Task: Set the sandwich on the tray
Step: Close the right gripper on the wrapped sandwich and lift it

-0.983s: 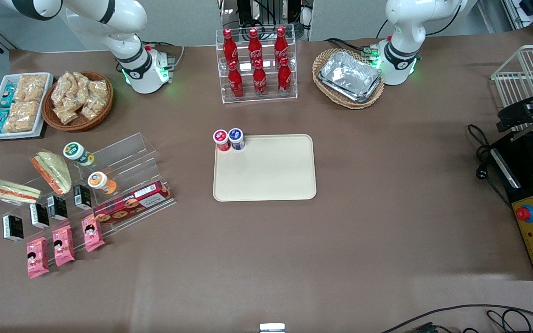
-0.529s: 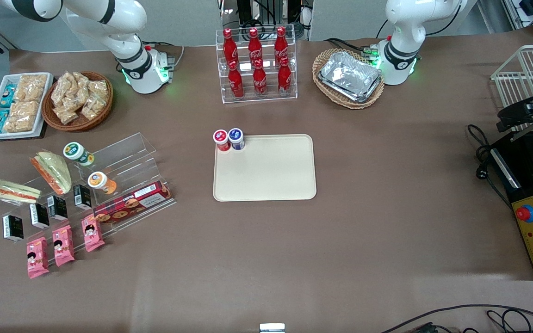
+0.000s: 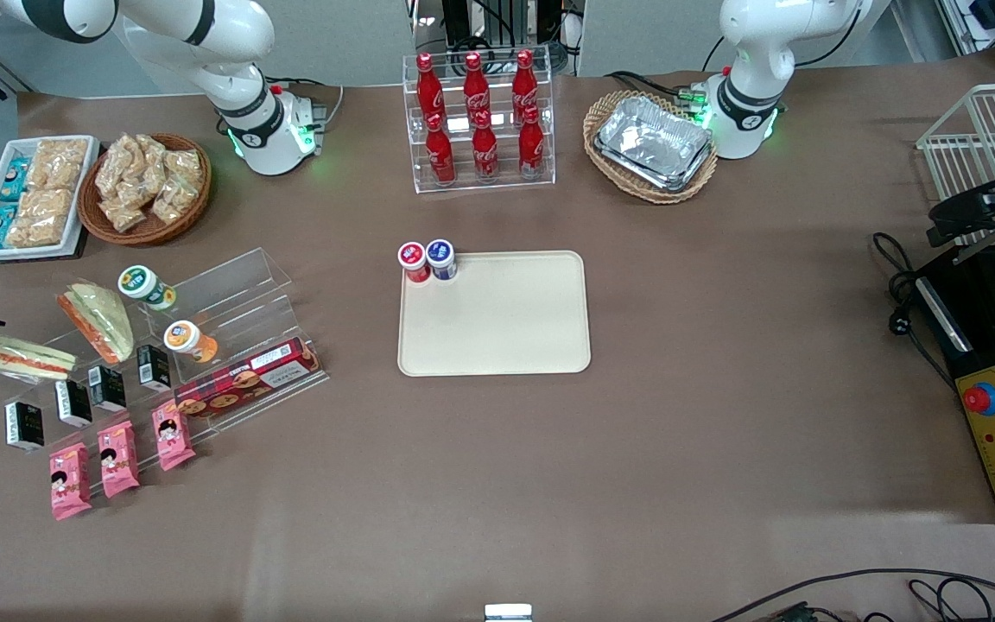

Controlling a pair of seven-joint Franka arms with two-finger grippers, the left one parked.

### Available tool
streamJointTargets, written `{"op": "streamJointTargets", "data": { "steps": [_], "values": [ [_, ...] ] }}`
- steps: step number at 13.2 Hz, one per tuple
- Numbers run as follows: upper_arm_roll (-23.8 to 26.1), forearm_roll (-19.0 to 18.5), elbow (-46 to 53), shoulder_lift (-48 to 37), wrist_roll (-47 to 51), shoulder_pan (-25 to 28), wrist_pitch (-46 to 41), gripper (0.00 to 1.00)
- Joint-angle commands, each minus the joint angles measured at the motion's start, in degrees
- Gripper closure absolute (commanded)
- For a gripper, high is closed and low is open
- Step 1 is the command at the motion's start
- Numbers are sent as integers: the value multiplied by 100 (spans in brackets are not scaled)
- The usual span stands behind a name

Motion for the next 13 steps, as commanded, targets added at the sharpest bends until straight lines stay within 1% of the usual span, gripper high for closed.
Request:
{"op": "streamJointTargets", "data": {
  "steps": [1, 3, 4, 5, 6, 7, 10, 13],
  "values": [
    [23, 99, -243, -15, -156, -39, 348, 2],
    [15, 99, -261, -6, -226, -65, 366, 7],
    [23, 99, -261, -6, -287, -92, 366, 15],
    [23, 116, -261, -6, -349, -101, 357, 17],
    [23, 134, -261, -6, -410, -127, 357, 27],
    [23, 186, -261, -6, -559, -136, 357, 30],
    [15, 196, -191, -50, -1130, -197, 357, 61],
    [-3, 196, 54, -50, -1377, -276, 348, 63]
  ]
}}
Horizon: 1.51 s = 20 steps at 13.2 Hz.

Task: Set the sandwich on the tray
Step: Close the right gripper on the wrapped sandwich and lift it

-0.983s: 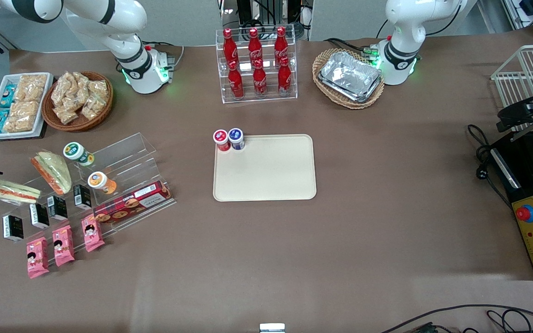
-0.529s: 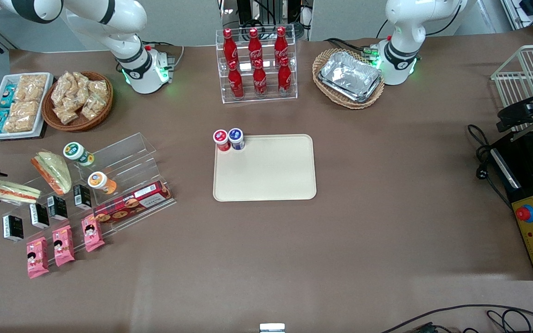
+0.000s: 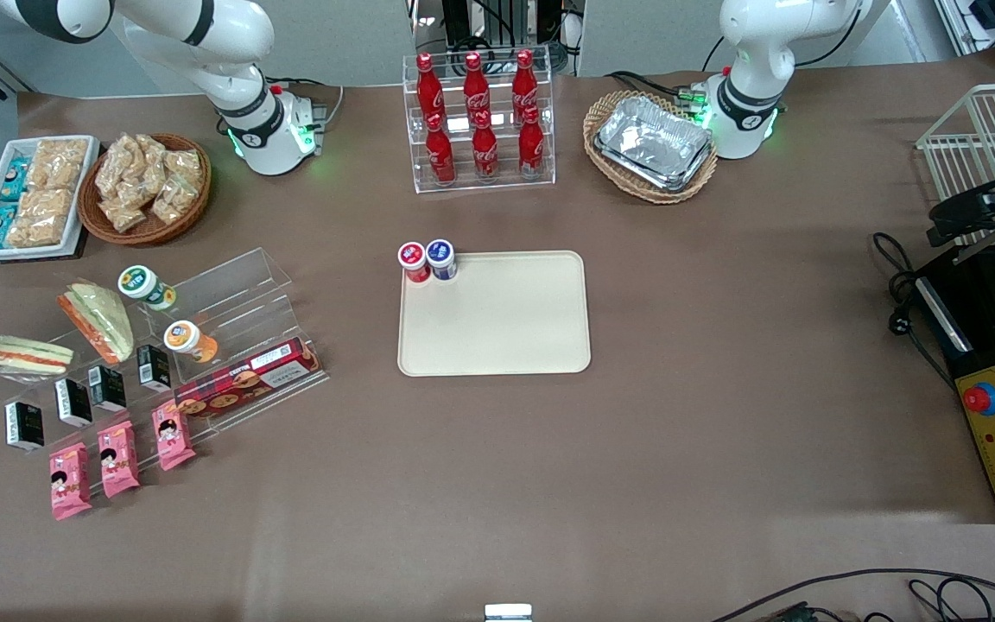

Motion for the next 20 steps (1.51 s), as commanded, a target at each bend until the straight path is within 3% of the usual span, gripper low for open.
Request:
{"op": "streamJointTargets", "data": {
  "steps": [1, 6, 12, 15, 17, 20],
  "values": [
    [17, 105, 274, -45, -451, -166, 21, 63],
    [79, 96, 661, -123, -1495, -87, -40, 63],
    [289, 87, 811, -510, -3850, 334, -356, 62],
    [762, 87, 1039, -510, -4107, 555, -646, 62],
    [1263, 87, 1206, -519, -4668, 555, -883, 62],
    [1975, 78, 1330, -554, -4732, 564, -1060, 62]
  ]
}}
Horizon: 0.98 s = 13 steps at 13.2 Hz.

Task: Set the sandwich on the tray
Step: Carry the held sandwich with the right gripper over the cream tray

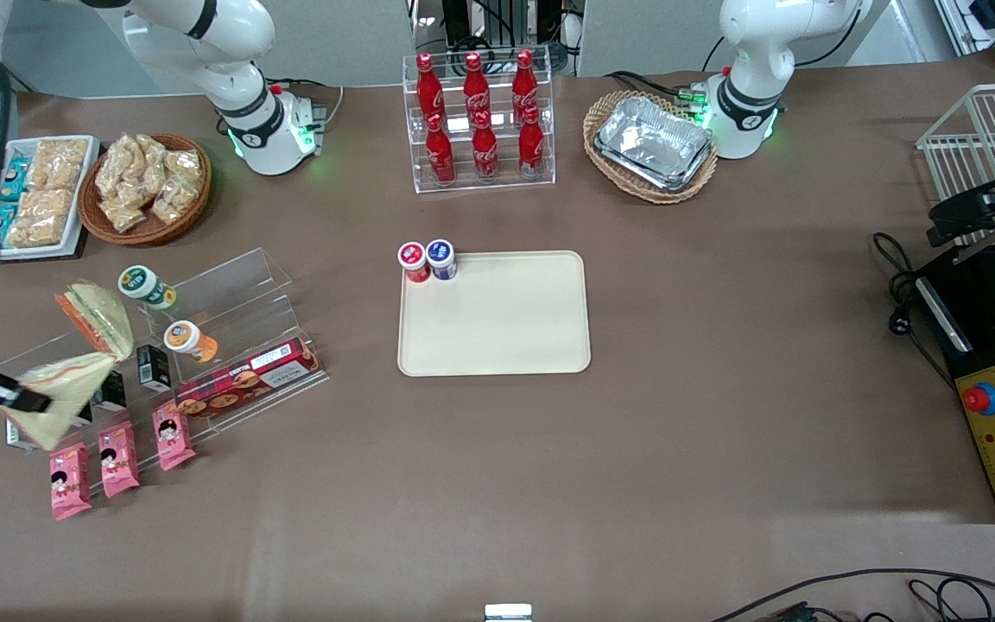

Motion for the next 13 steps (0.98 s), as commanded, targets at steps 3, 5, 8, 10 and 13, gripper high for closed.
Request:
{"op": "streamJointTargets", "data": {
  "steps": [3, 5, 8, 10, 13],
  "values": [
    [1117, 33, 193, -126, -258, -6, -244, 62],
    [1496, -55, 193, -127, -406, 134, -227, 62],
    [1567, -319, 193, -66, -811, 862, -192, 62],
    [1576, -328, 193, 75, -1038, 1407, -122, 62],
    [1576, -328, 193, 321, -1365, 2146, 247, 62]
  ]
}}
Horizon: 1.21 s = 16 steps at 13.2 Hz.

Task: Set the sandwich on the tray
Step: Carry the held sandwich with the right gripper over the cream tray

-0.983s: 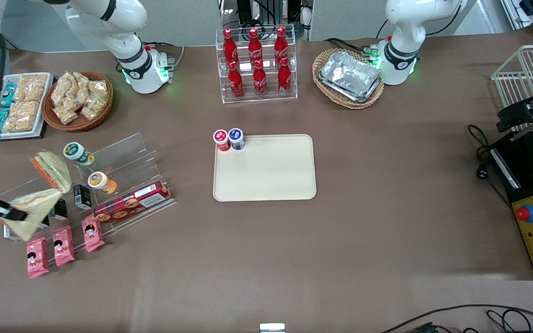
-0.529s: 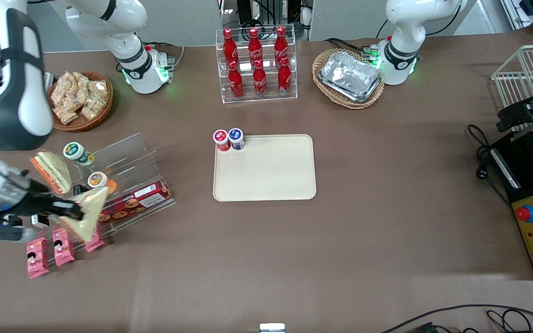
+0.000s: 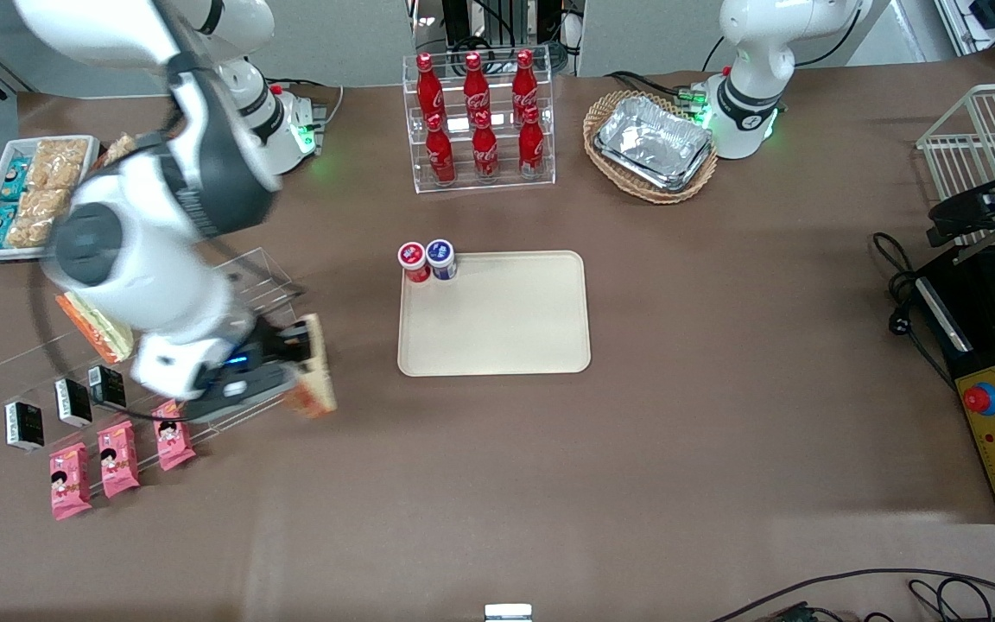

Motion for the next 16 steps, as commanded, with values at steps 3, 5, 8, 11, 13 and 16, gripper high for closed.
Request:
{"op": "streamJointTargets", "data": {
  "steps": [3, 5, 8, 11, 13, 16],
  "values": [
    [-33, -114, 72, 534, -651, 1112, 672, 62],
    [-42, -114, 72, 806, -1598, 1438, 1075, 62],
    [-33, -114, 72, 1088, -2488, 1728, 1358, 62],
    [-42, -227, 72, 1343, -2991, 1939, 1578, 62],
    [-42, -631, 72, 1536, -3131, 2071, 1797, 62],
    [-42, -816, 29, 1773, -3343, 2247, 2166, 62]
  ]
}}
